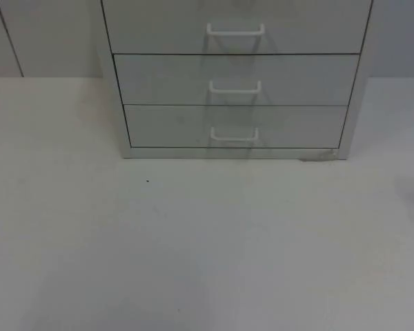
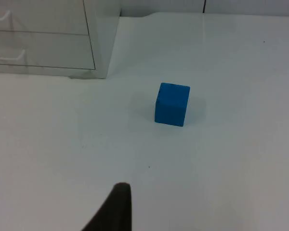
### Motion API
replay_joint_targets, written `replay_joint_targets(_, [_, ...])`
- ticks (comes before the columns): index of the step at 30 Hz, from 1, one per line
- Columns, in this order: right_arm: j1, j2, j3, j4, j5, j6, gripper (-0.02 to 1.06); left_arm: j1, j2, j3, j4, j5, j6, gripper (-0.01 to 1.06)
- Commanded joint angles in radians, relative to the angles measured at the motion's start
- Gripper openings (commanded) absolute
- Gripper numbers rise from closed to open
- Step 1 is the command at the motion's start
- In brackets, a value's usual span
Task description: Open the drawer with the left hand, place the block into the drawer with the right hand, then close the drawer with the left hand.
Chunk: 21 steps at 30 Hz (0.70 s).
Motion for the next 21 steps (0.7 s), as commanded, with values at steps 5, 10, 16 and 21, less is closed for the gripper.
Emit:
replay_joint_targets(5, [-0.006,0.002,-0.029,0.002,-0.016,-0.004,1.05,0.002,-0.004,-0.005,-0.027,-0.016,0.022,1.05])
replay_joint_targets(10, [-0.006,0.112,-0.089,0.002,-0.053,-0.004,1.05,0.002,0.043,-0.048,-0.034,-0.019,0.022,1.05])
replay_joint_targets(16, [-0.006,0.291,-0.175,-0.007,-0.170,-0.004,1.05,0.002,0.203,-0.109,-0.039,-0.051,0.005,1.05])
replay_joint_targets(21, [-0.006,0.488,-0.233,0.000,-0.234,-0.004,1.05,0.002,0.388,-0.164,-0.048,-0.116,0.005,1.05])
